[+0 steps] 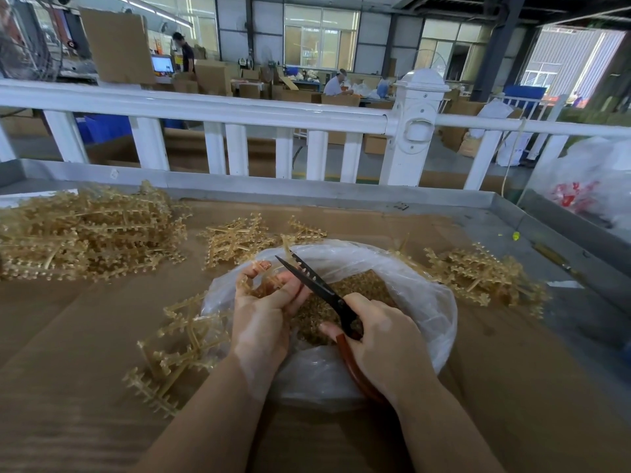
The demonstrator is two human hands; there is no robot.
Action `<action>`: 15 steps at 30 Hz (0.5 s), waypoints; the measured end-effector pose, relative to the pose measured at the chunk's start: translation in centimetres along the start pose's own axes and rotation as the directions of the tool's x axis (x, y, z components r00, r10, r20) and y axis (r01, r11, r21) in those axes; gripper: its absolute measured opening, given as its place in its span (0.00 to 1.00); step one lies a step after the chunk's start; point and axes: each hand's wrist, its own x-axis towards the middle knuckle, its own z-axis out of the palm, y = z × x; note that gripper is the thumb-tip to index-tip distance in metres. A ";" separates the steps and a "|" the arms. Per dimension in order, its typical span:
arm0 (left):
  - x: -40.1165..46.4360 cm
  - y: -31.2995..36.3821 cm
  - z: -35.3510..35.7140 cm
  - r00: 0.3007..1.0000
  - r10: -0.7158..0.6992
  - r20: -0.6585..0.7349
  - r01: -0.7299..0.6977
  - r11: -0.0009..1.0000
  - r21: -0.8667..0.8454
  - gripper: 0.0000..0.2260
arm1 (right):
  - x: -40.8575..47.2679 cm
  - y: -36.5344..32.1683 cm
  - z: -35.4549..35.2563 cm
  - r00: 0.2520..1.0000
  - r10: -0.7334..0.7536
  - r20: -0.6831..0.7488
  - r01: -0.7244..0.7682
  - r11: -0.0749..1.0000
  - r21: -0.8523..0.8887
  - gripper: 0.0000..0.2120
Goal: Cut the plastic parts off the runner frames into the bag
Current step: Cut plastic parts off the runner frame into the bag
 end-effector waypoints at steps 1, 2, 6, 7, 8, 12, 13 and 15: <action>0.0 0.0 0.0 1.000 0.003 -0.001 -0.003 1.000 0.002 0.17 | 0.0 0.0 0.0 1.000 -0.002 0.004 0.002 1.000 0.002 0.13; 0.0 0.0 0.0 1.000 0.006 -0.002 -0.006 1.000 0.004 0.16 | -0.1 0.0 0.0 1.000 -0.004 0.005 0.004 1.000 0.005 0.13; 0.3 -0.2 -0.1 1.000 -0.010 -0.010 0.010 1.000 0.013 0.17 | -0.1 0.0 -0.1 1.000 -0.011 -0.014 0.011 1.000 0.013 0.12; 0.4 -0.2 -0.2 1.000 -0.018 -0.009 0.018 1.000 0.012 0.19 | -0.1 -0.1 -0.1 1.000 -0.012 -0.021 0.012 1.000 0.017 0.12; 0.4 -0.2 -0.2 1.000 -0.026 -0.004 0.026 1.000 0.010 0.21 | -0.1 -0.1 -0.1 1.000 -0.012 -0.025 0.012 1.000 0.022 0.12; 0.4 -0.2 -0.3 0.998 -0.061 0.016 0.061 0.998 0.014 0.23 | -0.2 -0.1 -0.1 0.999 -0.016 -0.027 0.017 1.000 0.023 0.13; 0.4 -0.2 -0.4 0.997 -0.070 0.018 0.069 0.997 0.016 0.24 | -0.2 -0.1 -0.1 0.999 -0.021 -0.028 0.022 1.000 0.022 0.13; 0.4 -0.1 -0.4 0.996 -0.085 0.018 0.085 0.996 0.014 0.24 | -0.2 -0.2 -0.1 0.999 -0.031 -0.035 0.032 0.999 0.015 0.13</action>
